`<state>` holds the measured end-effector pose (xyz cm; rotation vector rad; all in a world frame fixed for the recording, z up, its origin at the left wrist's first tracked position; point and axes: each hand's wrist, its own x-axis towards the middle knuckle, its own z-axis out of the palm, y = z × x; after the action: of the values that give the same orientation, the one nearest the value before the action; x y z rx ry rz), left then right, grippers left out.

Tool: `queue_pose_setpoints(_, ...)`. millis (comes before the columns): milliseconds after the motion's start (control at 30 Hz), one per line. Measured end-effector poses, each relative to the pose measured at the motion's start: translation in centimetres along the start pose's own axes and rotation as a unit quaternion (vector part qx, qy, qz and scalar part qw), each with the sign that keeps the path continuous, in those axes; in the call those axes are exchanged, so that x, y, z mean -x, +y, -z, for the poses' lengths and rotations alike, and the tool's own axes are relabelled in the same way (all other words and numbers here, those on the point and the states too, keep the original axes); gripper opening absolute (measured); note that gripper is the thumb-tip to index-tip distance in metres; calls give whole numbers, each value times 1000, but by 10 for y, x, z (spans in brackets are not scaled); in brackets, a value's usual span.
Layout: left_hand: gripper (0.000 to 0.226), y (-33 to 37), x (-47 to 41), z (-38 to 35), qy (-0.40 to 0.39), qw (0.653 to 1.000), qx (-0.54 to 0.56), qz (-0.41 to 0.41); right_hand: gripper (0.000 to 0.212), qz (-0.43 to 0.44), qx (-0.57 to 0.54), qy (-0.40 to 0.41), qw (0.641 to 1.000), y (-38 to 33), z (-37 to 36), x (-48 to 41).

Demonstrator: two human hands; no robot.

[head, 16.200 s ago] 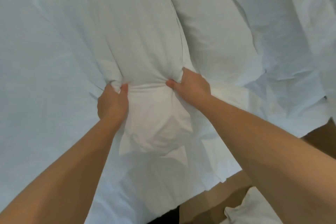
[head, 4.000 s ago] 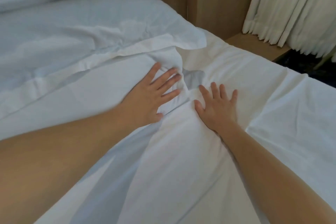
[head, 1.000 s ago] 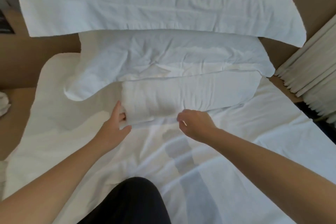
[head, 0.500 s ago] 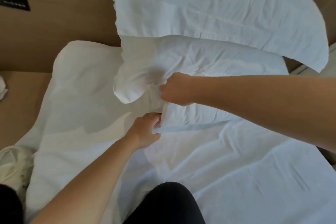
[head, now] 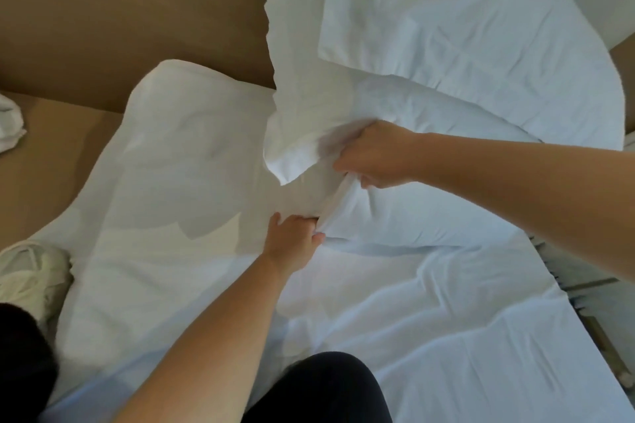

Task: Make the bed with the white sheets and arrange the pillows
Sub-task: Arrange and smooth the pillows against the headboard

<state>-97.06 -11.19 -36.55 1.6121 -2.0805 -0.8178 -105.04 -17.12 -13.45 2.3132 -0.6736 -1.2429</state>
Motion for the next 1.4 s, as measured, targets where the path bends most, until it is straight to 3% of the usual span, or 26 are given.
queue_pose_setpoints(133,25,11,6,-3,48,986,150,56,24,22,-12,-3,1000,-2,3,-1)
queue_pose_setpoints(200,22,13,7,-5,70,981,158,83,12,28,11,24,999,-7,8,-6)
queue_pose_setpoints(267,22,13,9,-5,65,984,131,101,17,13,9,67,998,-12,18,-12)
queue_pose_setpoints(367,17,11,10,-5,50,980,164,98,25,-19,-70,112,991,-14,28,-11)
queue_pose_setpoints(500,25,20,13,8,85,969,228,33,15,-72,-174,98,977,-14,-11,19)
queue_pose_setpoints(667,24,46,8,40,76,933,351,30,26,-245,-325,166,898,-28,-90,58)
queue_pose_setpoints(833,31,74,-17,68,24,896,439,69,75,-348,-362,204,840,-68,-120,50)
queue_pose_setpoints(933,34,76,-29,73,21,905,409,115,115,-386,-387,136,826,-87,-136,40)
queue_pose_setpoints(1000,32,71,-31,76,39,911,390,131,128,-424,-427,87,794,-92,-151,36)
queue_pose_setpoints(1067,24,66,-30,80,47,916,380,122,132,-456,-428,51,779,-90,-164,33)
queue_pose_setpoints(1167,35,60,-27,84,76,918,373,111,137,-473,-426,19,771,-83,-173,22)
queue_pose_setpoints(1267,28,58,-19,84,88,923,361,97,138,-504,-433,25,747,-88,-171,11)
queue_pose_setpoints(1333,24,52,-13,77,87,912,390,98,134,-537,-476,75,692,-100,-170,9)
queue_pose_setpoints(1400,15,50,-6,70,36,898,425,105,128,-553,-573,132,590,-120,-175,9)
